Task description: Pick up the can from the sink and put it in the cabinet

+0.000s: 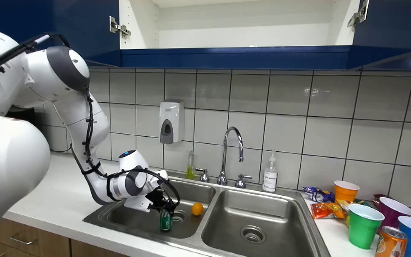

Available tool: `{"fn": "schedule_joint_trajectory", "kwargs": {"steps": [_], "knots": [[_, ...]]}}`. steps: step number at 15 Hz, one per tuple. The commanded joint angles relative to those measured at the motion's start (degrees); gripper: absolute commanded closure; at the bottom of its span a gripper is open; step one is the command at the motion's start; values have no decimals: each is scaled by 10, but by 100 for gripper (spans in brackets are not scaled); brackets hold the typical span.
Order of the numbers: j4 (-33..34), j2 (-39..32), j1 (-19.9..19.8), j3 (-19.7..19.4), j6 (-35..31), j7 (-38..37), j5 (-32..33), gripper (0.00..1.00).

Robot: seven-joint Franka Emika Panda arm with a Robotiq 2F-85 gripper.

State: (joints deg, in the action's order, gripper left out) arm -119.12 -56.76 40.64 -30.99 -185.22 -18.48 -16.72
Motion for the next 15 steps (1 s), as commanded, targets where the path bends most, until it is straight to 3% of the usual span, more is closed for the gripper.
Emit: {"fn": "schedule_joint_trajectory", "kwargs": {"steps": [1, 15], "knots": [[-20, 45, -2, -13, 32, 23, 15, 60], [-61, 161, -29, -5, 60, 73, 93, 60]]}}
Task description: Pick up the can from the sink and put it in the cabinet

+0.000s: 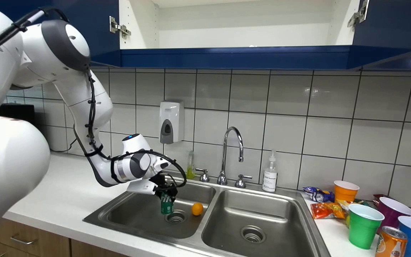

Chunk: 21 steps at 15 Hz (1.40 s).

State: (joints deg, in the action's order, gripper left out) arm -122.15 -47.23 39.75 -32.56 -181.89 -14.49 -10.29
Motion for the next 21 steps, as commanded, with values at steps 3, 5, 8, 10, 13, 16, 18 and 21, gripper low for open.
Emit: {"fn": "schedule_joint_trajectory", "kwargs": {"steps": [3, 5, 8, 10, 13, 16, 18, 21], "knots": [[-49, 96, -22, 8, 43, 39, 50, 60], [-59, 115, -23, 5, 57, 39, 66, 60], [-73, 141, -20, 0, 81, 33, 89, 60], [-86, 160, -11, -15, 99, 26, 109, 60], [-104, 193, -2, -34, 129, 16, 145, 60], [-126, 228, 13, -57, 154, -5, 188, 60], [-144, 259, 16, -61, 166, -16, 218, 60], [-168, 302, 25, -67, 185, -45, 267, 60]]}}
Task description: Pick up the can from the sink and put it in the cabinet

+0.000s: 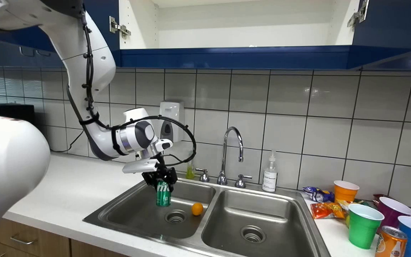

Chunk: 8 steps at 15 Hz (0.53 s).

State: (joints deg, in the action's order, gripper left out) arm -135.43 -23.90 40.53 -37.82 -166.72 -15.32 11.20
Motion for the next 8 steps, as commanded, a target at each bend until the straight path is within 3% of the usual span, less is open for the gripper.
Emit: {"fn": "schedule_joint_trajectory", "kwargs": {"steps": [1, 3, 4, 8], "knots": [[-42, 85, 21, -17, 42, -51, 73, 60], [-53, 117, 16, -12, 62, -80, 115, 60], [-62, 129, 48, -39, 73, -74, 103, 60], [-82, 187, 77, -68, 130, -112, 142, 60]]}}
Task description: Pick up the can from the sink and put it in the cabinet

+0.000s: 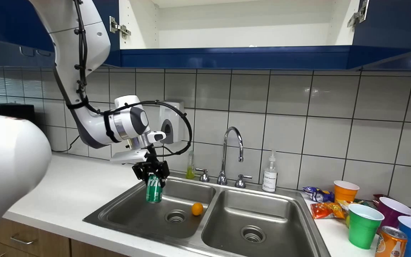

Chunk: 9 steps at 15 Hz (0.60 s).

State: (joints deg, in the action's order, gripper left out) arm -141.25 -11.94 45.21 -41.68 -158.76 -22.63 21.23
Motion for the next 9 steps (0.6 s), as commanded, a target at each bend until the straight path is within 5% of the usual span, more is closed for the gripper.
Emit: {"fn": "schedule_joint_trajectory", "kwargs": {"steps": [1, 6, 7, 9], "knots": [[-28, 83, 36, -35, 65, -50, 53, 60], [-43, 143, 40, -35, 125, -93, 100, 60], [-43, 159, -70, 73, 138, -103, 113, 60], [-48, 181, -133, 143, 160, -107, 111, 60]]}}
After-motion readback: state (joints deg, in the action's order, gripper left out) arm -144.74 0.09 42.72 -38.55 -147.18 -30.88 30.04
